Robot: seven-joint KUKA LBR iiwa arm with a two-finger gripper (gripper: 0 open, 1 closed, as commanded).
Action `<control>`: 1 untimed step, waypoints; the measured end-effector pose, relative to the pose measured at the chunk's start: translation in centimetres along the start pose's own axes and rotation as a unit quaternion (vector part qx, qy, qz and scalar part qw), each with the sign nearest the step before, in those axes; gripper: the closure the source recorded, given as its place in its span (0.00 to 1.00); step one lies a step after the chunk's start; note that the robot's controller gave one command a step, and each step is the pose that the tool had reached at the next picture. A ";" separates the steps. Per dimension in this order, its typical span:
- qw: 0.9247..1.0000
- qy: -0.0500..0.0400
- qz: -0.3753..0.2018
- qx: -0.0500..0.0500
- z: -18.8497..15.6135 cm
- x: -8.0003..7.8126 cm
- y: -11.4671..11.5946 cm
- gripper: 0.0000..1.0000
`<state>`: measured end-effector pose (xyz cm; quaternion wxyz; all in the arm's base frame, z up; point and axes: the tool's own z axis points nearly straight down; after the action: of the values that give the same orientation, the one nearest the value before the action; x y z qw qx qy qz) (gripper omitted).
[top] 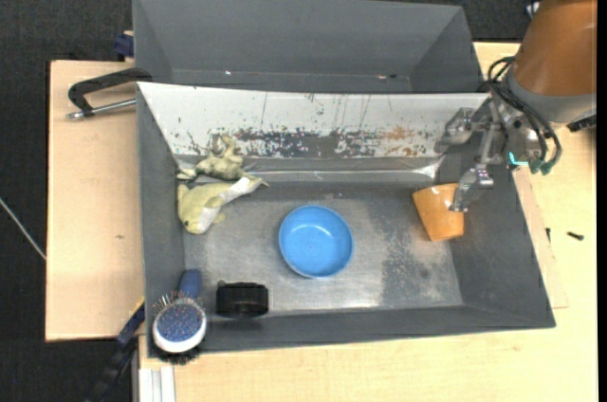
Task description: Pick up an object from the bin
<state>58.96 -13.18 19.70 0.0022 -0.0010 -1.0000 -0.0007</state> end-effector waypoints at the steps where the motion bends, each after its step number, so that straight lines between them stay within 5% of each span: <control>1: 0.987 -0.002 -0.159 -0.006 12.6 -1.5 1.3 0.00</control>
Offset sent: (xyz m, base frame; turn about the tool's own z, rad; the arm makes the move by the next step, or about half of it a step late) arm 0.0122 0.0050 -0.1270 -0.3208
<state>60.36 -11.89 7.10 0.0003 0.1583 -0.9874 -0.0071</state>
